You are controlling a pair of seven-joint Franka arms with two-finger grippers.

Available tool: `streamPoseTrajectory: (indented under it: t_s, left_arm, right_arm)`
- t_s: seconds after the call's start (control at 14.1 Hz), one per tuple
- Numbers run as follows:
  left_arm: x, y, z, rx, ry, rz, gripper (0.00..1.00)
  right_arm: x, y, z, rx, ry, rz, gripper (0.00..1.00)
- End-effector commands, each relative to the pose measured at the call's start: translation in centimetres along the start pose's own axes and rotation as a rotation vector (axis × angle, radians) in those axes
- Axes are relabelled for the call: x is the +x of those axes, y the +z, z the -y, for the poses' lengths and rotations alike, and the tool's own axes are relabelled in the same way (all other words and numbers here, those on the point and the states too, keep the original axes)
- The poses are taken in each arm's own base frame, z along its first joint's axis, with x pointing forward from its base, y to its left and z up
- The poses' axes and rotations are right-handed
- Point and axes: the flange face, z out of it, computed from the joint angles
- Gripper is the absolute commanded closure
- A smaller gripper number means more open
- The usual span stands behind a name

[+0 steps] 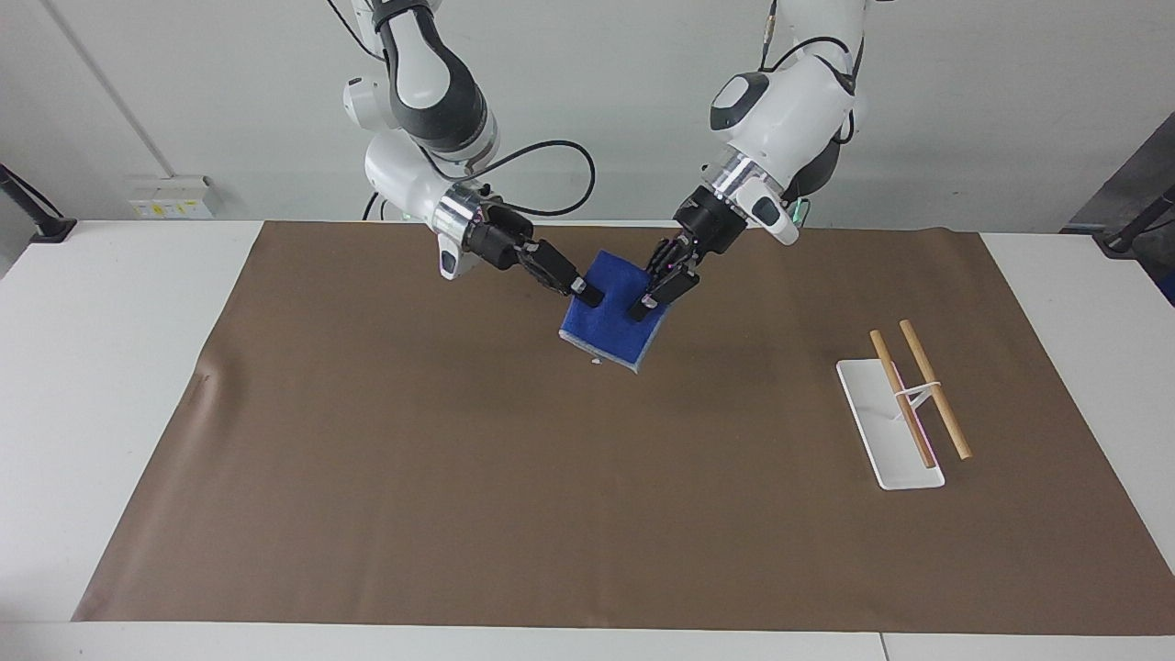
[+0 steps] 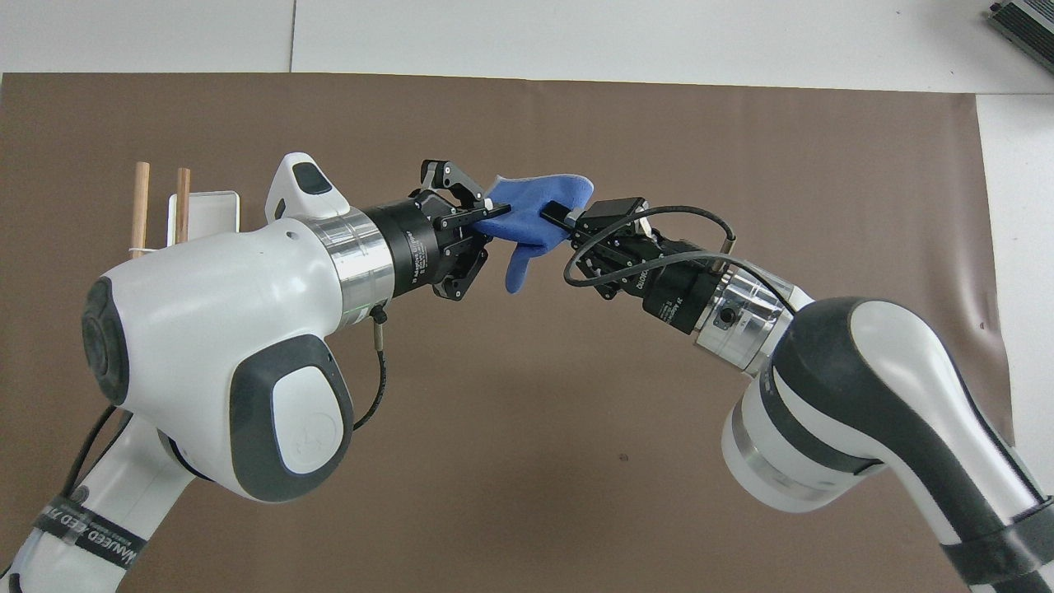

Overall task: Right arm passes towel to left arm to hang
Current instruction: 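Grasp the towel with the left gripper beside the right gripper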

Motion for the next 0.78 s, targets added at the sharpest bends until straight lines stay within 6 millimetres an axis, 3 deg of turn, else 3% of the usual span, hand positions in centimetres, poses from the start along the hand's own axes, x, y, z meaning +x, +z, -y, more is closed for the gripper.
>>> streamPoseTrajectory:
  t_s: [0.0, 0.28, 0.35, 0.43, 0.5, 0.71]
  left_arm:
    - [0.09, 0.08, 0.04, -0.014, -0.008, 0.003, 1.00]
    - [-0.02, -0.06, -0.06, -0.018, 0.018, 0.001, 1.00]
    - [-0.10, -0.03, -0.02, -0.017, 0.027, 0.002, 1.00]
    - [-0.18, 0.00, 0.03, -0.016, 0.038, 0.002, 1.00]
    - [-0.17, -0.04, -0.02, -0.021, 0.049, 0.002, 1.00]
    - [-0.09, -0.05, -0.03, -0.028, 0.081, -0.007, 1.00]
  right_arm:
    - [-0.47, -0.35, 0.18, 0.020, 0.013, 0.004, 1.00]
    - [-0.41, -0.41, 0.14, 0.016, 0.010, -0.006, 1.00]
    - [-0.17, -0.54, 0.13, 0.006, -0.001, -0.025, 0.75]
    - [0.02, -0.79, 0.16, 0.004, -0.002, -0.047, 0.10]
    - [0.23, -1.03, 0.07, -0.003, -0.004, -0.079, 0.00]
    - [0.07, -0.81, 0.01, -0.041, -0.062, -0.093, 0.00]
